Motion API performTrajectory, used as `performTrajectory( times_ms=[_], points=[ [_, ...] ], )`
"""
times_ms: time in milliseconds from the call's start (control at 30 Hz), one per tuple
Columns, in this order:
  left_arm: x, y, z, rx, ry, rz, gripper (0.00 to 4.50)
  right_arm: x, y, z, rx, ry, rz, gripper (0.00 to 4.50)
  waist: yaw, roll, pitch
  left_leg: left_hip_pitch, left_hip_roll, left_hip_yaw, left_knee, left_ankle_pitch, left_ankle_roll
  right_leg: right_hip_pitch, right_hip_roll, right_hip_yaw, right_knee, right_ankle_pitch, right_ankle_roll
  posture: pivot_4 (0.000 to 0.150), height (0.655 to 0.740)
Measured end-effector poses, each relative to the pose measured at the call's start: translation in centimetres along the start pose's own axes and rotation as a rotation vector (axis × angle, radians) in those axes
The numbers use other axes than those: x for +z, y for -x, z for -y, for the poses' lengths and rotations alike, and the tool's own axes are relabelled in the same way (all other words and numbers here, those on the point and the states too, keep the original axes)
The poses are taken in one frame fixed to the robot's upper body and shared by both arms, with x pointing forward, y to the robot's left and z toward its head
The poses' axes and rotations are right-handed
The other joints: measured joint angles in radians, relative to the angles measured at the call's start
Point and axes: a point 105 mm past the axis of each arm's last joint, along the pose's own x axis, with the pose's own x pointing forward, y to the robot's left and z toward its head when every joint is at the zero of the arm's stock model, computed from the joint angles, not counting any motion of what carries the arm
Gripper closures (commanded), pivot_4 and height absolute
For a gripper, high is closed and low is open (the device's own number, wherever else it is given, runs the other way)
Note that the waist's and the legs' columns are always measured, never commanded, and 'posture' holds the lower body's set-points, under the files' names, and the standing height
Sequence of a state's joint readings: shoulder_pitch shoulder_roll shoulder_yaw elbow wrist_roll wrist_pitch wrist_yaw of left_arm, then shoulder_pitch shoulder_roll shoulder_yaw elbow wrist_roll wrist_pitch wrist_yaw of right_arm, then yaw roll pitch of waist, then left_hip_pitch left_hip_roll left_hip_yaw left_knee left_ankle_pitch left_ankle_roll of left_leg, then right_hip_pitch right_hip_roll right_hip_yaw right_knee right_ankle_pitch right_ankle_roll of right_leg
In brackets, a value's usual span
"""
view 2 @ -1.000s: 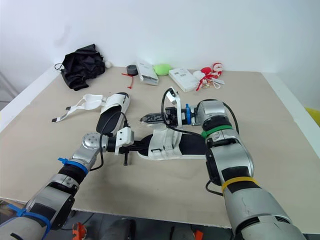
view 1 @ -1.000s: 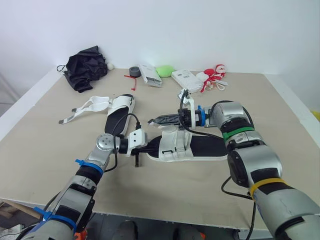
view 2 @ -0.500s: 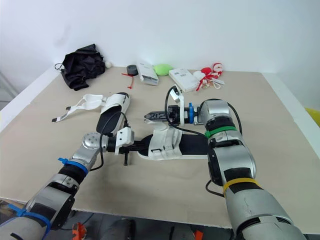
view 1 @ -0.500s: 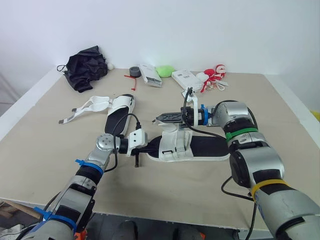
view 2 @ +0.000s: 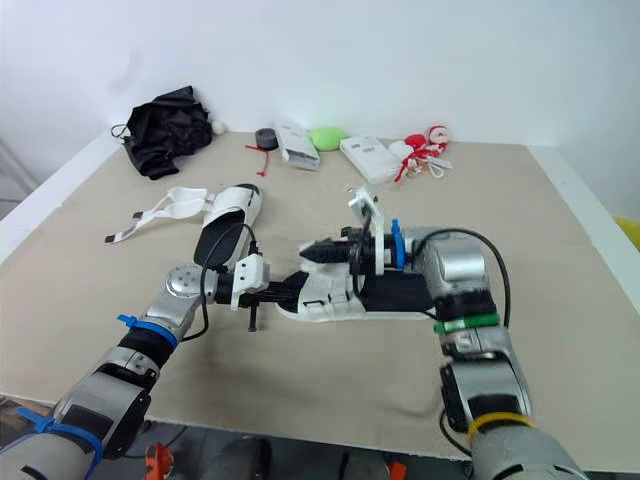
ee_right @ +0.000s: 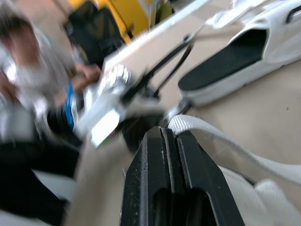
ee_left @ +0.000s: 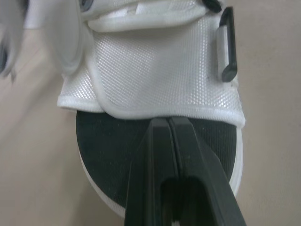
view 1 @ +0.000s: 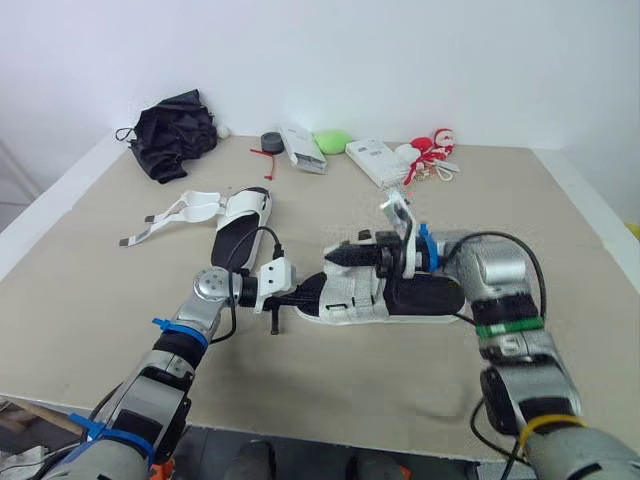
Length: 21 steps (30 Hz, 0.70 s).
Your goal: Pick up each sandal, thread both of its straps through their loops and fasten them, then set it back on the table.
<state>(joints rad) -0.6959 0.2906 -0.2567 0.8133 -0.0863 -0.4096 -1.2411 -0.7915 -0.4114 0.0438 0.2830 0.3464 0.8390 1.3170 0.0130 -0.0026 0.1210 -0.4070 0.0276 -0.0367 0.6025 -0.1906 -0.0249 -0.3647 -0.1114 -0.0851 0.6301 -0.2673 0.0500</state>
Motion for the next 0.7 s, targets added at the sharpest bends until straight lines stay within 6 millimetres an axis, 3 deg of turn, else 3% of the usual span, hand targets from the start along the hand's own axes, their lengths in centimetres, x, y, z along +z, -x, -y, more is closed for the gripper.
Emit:
performTrajectory(
  times_ms=[133, 233, 300, 333, 367, 400, 467, 500, 533, 600, 700],
  points=[
    [0.0, 0.0, 0.0, -0.007, -0.002, 0.000, 4.50, -1.0, 0.0, -1.5, -0.044, 0.218, -0.056, 4.43, 0.001, 0.000, 0.002, 0.000, 0.000, 0.001, 0.000, 0.000, -0.001, 0.000, 0.000, 0.000, -0.001, -0.001, 0.001, 0.150, 0.7400],
    [0.1, -0.1, 0.2, -0.021, -0.002, 0.003, 4.50, -2.5, 0.4, -2.9, -0.104, 0.476, -0.122, 4.43, 0.003, -0.003, 0.002, 0.000, 0.000, 0.001, 0.000, -0.001, -0.003, 0.001, 0.000, -0.001, -0.001, -0.004, 0.001, 0.150, 0.7400],
    [0.1, -0.1, 0.2, -0.028, -0.003, 0.004, 4.50, -4.1, 0.4, -3.5, -0.126, 0.819, -0.240, 4.43, 0.002, -0.006, 0.003, 0.001, 0.001, 0.002, 0.000, 0.000, -0.004, 0.002, -0.001, -0.001, -0.002, -0.006, 0.002, 0.150, 0.7400],
    [0.1, -0.1, 0.2, -0.028, -0.003, 0.004, 4.50, -4.2, 0.5, -3.6, -0.126, 0.824, -0.242, 4.43, 0.003, -0.006, 0.003, 0.001, 0.001, 0.002, 0.000, 0.000, -0.004, 0.002, -0.001, -0.001, -0.002, -0.006, 0.002, 0.150, 0.7400],
    [0.1, -0.1, 0.2, -0.029, -0.003, 0.004, 4.50, -4.3, 0.5, -3.6, -0.127, 0.857, -0.251, 3.83, 0.002, -0.006, 0.003, 0.001, 0.001, 0.002, 0.000, 0.000, -0.004, 0.002, -0.001, -0.001, -0.002, -0.006, 0.001, 0.150, 0.7400],
    [0.2, -0.2, 0.2, -0.031, -0.004, 0.003, 4.50, -4.6, 0.6, -3.8, -0.101, 0.932, -0.298, 3.80, 0.002, -0.006, 0.003, 0.002, 0.001, 0.002, 0.000, 0.000, -0.005, 0.002, -0.001, -0.001, -0.003, -0.006, 0.001, 0.150, 0.7400],
    [0.1, -0.3, 0.2, -0.031, 0.002, 0.002, 4.50, -5.5, 1.4, -3.9, -0.041, 0.954, -0.390, 2.54, 0.003, -0.009, 0.002, 0.004, 0.001, 0.002, 0.000, -0.001, -0.005, 0.007, -0.001, -0.002, -0.005, -0.009, -0.003, 0.150, 0.7400],
    [0.1, -0.3, 0.2, -0.031, 0.002, 0.002, 4.50, -5.7, 1.4, -3.9, -0.037, 0.946, -0.396, 2.35, 0.003, -0.011, 0.003, 0.004, 0.002, 0.002, 0.000, -0.001, -0.007, 0.008, -0.001, -0.003, -0.006, -0.009, -0.003, 0.150, 0.7400],
    [0.1, -0.3, 0.1, -0.030, 0.002, 0.001, 4.50, -5.9, 1.5, -3.7, -0.036, 0.914, -0.401, 1.51, 0.002, -0.012, 0.003, 0.005, 0.002, 0.002, 0.000, -0.002, -0.007, 0.008, -0.001, -0.003, -0.007, -0.009, -0.003, 0.150, 0.7400],
    [0.0, -0.3, 0.0, -0.024, 0.008, -0.003, 4.50, -5.8, 1.6, -3.7, -0.021, 0.831, -0.405, 0.98, 0.002, -0.012, 0.004, 0.005, 0.002, 0.002, 0.000, -0.002, -0.008, 0.009, -0.001, -0.003, -0.008, -0.009, -0.003, 0.150, 0.7400],
    [0.0, -0.3, 0.0, -0.019, 0.009, -0.005, 4.50, -5.1, 2.2, -3.4, -0.009, 0.725, -0.416, 0.98, 0.002, -0.011, 0.005, 0.006, 0.002, 0.002, 0.000, -0.003, -0.008, 0.009, -0.002, -0.003, -0.009, -0.009, -0.003, 0.150, 0.7400]
  ],
)
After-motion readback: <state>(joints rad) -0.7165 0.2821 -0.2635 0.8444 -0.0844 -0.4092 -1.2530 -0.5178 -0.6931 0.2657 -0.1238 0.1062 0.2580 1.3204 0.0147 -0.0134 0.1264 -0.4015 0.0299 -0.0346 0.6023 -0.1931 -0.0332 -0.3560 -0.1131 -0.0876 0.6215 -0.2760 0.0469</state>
